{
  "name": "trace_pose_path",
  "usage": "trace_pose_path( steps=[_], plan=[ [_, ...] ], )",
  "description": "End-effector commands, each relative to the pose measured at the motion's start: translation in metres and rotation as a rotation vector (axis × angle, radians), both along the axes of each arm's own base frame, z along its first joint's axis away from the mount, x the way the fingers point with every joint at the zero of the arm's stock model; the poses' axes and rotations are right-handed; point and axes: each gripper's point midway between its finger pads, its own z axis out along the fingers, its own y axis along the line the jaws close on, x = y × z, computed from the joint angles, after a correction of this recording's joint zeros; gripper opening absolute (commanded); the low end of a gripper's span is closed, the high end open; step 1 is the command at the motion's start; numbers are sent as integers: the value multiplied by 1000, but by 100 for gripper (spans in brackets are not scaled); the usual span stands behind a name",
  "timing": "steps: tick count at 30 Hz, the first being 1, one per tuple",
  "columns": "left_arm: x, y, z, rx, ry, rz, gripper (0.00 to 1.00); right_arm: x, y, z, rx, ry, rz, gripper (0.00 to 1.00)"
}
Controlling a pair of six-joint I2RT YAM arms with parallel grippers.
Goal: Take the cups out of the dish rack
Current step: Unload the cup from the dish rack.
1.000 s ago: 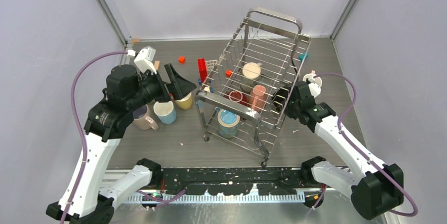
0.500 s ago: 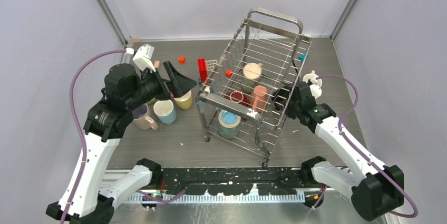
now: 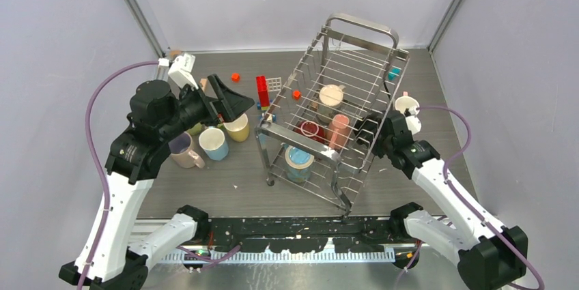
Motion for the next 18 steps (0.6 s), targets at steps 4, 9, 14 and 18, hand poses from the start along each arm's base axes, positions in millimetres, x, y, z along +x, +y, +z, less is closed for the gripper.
trace_pose_path(
  steps=[4, 9, 14, 18],
  plan=[
    [1, -8, 40, -84, -98, -30, 100, 32, 6, 157, 235, -522, -59, 1],
    [3, -14, 39, -100, -87, -53, 100, 35, 13, 156, 268, -529, -37, 1],
    [4, -18, 35, -98, -76, -73, 100, 38, 23, 154, 303, -528, -5, 1],
    [3, -23, 33, -104, -70, -106, 100, 40, 23, 146, 306, -516, -12, 1]
  ],
)
